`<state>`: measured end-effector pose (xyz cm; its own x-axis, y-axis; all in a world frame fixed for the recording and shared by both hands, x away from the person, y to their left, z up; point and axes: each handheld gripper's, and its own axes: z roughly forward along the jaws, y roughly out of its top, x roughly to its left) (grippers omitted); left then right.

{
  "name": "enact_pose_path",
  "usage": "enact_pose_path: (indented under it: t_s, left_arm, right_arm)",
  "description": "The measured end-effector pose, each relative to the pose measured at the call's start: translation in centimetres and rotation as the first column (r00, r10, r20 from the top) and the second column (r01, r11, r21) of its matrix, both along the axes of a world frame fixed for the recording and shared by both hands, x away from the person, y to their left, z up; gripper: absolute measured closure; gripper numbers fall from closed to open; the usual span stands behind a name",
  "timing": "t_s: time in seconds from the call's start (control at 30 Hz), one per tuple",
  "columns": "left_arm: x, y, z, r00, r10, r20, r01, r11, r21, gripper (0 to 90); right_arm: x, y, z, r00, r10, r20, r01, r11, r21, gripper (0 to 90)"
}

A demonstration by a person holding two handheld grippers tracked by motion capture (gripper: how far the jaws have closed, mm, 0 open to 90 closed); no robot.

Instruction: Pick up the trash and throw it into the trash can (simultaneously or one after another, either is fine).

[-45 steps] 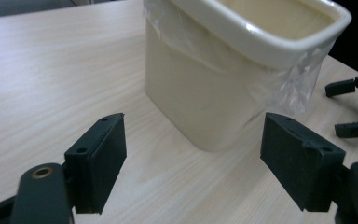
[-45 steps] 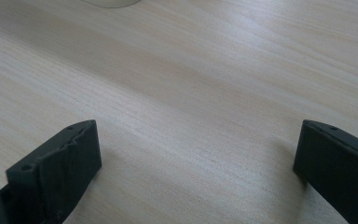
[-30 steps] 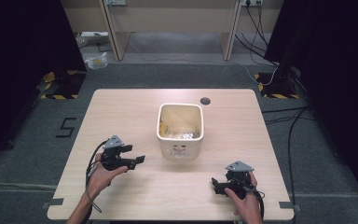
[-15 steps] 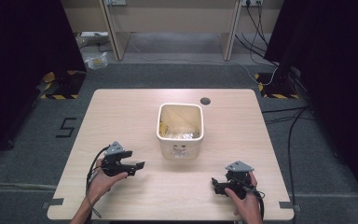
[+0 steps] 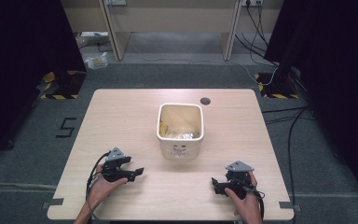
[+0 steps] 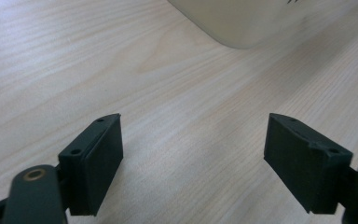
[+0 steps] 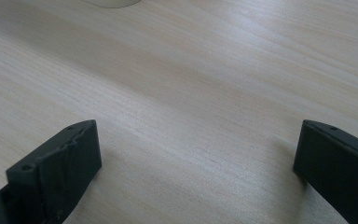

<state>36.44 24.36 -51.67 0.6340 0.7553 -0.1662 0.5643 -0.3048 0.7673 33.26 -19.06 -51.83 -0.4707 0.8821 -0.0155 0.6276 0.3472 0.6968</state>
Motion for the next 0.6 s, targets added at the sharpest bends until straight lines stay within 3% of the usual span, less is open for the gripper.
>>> enact_pose_path:
  t_s: [0.6]
  left_arm:
    - [-1.6,-0.5,-0.5,0.9988,-0.032,0.036,0.030,0.9984,0.048,15.1]
  right_arm:
    - [0.0,0.0,0.0,1.0000,0.000,0.001,0.000,1.000,0.000,0.8]
